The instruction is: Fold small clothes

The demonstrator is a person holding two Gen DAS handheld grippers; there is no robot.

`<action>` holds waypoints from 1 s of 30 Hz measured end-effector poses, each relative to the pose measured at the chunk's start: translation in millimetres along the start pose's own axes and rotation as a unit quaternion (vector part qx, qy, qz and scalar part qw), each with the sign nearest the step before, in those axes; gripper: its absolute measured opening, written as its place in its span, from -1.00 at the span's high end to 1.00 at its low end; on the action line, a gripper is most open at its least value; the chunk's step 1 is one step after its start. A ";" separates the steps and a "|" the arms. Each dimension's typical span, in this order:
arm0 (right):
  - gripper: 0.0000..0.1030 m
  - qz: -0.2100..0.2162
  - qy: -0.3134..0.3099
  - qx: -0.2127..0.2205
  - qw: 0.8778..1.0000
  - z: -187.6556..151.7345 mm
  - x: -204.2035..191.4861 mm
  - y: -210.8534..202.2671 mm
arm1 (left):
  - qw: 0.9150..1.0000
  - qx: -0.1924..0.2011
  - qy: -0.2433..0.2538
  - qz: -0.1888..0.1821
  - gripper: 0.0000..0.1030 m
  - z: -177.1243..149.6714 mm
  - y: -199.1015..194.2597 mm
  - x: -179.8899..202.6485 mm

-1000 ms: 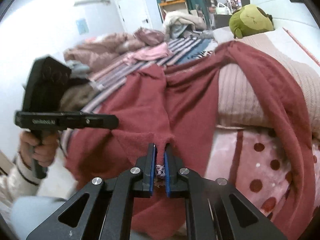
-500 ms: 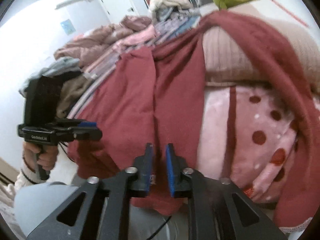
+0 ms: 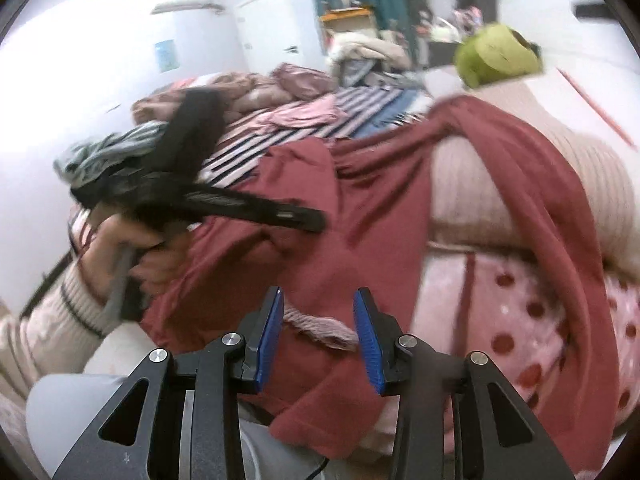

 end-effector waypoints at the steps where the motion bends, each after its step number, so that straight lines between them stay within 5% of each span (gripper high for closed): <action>1: 0.27 0.004 -0.008 -0.005 1.000 -0.6 -3.2 4.0 | 1.000 -0.007 0.002 0.006 0.97 -3.5 3.7 -2.1; 4: -0.01 0.000 -0.024 -0.027 0.999 -7.9 -8.1 25.0 | 1.000 -0.022 0.002 0.008 0.97 -13.3 9.8 -5.0; 7: -0.03 0.007 -0.041 -0.039 0.998 -16.7 -14.8 42.4 | 1.000 -0.020 -0.007 0.002 0.97 -18.6 9.2 -7.8; 11: -0.03 -0.043 -0.126 -0.048 0.990 -25.3 -23.5 67.8 | 1.000 -0.018 -0.019 -0.002 0.97 -18.3 8.7 -12.1; 13: 0.07 -0.084 -0.158 -0.056 0.982 -27.5 -19.4 75.8 | 1.000 -0.016 -0.015 0.001 0.97 -18.3 7.0 -10.4; 15: 0.77 -0.094 -0.146 -0.039 0.984 -21.4 -15.5 71.7 | 1.000 -0.012 -0.011 -0.002 0.97 -17.5 3.6 -6.2; 16: 0.93 -0.094 -0.134 -0.033 0.986 -17.7 -11.8 68.0 | 1.000 -0.009 -0.011 -0.005 0.97 -17.3 1.0 -4.3; 24: 0.97 -0.096 -0.108 0.009 0.989 0.4 -0.8 13.1 | 0.999 0.007 0.019 -0.040 0.97 -28.4 -35.5 29.7; 30: 0.97 -0.049 -0.085 -0.022 0.995 -29.0 -16.6 -16.3 | 0.998 -0.022 0.023 -0.045 0.96 -72.5 -52.0 41.5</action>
Point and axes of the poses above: each gripper's, at about its wrist camera, not at the fingertips, and y roughly the way its jaws point, x to its right, z to its top, the point moved 8 cm from there along y, roughly the way its jaws point, and after that the axes turned 7 degrees about x, right-handed, at the moved point
